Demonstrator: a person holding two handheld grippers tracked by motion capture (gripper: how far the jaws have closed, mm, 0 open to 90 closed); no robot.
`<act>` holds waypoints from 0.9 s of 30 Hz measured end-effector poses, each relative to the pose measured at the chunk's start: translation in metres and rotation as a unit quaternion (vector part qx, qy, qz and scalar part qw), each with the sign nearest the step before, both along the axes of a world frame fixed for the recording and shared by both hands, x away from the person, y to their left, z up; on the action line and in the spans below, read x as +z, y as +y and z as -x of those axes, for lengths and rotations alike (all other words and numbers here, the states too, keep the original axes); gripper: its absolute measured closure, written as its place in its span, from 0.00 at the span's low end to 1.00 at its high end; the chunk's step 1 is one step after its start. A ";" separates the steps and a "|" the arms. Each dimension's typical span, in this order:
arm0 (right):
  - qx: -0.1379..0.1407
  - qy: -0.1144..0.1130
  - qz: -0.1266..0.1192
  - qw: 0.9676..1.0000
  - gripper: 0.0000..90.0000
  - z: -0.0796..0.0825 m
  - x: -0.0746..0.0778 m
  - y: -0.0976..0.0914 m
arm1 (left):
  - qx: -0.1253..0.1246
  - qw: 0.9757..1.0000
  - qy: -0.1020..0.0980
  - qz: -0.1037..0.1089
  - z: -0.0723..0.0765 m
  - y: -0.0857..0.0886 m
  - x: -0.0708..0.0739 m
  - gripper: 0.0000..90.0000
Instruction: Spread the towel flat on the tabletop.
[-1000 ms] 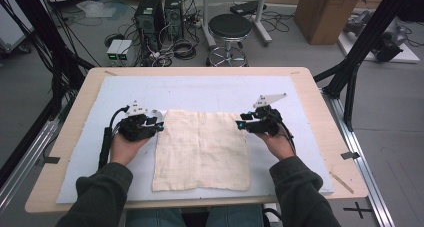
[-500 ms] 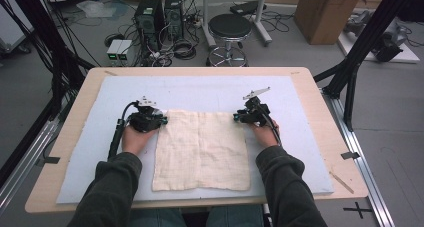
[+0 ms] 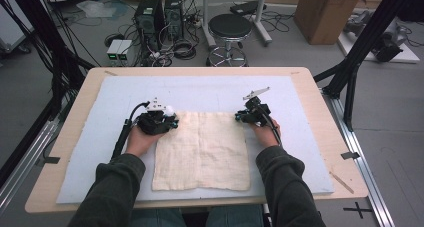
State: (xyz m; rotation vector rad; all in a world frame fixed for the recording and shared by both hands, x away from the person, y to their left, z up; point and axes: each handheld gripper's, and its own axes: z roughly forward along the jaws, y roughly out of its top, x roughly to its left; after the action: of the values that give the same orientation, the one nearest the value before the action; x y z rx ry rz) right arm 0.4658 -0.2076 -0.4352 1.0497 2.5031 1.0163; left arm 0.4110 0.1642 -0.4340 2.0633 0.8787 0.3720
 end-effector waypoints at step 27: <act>-0.031 -0.003 0.001 1.000 0.79 -0.004 0.002 -0.015 | 0.138 0.990 0.002 -0.021 -0.016 0.015 -0.008 0.71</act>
State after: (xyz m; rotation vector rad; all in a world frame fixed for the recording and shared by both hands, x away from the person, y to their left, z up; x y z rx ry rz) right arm 0.4693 -0.2230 -0.4333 1.1140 2.4504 0.9982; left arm 0.4266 0.1792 -0.4417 1.9830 1.1721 0.5400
